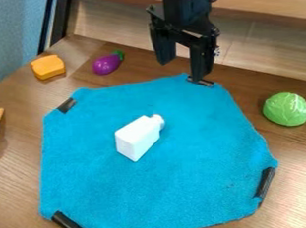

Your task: Fold the cloth from right to left to cover the white figure

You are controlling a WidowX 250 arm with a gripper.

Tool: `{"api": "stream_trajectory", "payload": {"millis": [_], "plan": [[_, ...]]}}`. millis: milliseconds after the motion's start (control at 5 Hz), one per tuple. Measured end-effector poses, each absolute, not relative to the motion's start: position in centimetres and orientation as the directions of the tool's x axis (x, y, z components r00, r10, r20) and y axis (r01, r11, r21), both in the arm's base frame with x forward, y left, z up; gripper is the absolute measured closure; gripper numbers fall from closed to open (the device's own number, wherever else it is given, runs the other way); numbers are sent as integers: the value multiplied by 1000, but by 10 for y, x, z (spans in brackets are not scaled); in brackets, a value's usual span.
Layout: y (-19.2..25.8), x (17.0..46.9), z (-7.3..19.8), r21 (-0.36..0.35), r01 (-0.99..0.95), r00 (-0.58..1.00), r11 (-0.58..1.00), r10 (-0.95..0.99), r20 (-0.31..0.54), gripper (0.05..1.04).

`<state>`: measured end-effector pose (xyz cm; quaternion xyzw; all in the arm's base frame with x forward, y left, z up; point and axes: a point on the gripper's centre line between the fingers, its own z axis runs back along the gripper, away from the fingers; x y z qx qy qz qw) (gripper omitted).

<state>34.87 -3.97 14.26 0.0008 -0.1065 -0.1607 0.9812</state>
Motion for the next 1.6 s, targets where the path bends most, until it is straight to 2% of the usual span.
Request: {"api": "stream_trajectory", "payload": {"millis": [200, 400, 1000, 1400, 1600], "plan": [[-40, 349, 132, 24, 312, 933, 950, -311, 180, 84], [-65, 345, 118, -9, 353, 925, 936, -347, 158, 83], [-158, 322, 79, -64, 288, 955, 956, -282, 89, 83], [-168, 310, 47, -85, 135, 990, 987, -131, 59, 84], [-166, 308, 31, -71, 106, 994, 992, -103, 36, 142]]}}
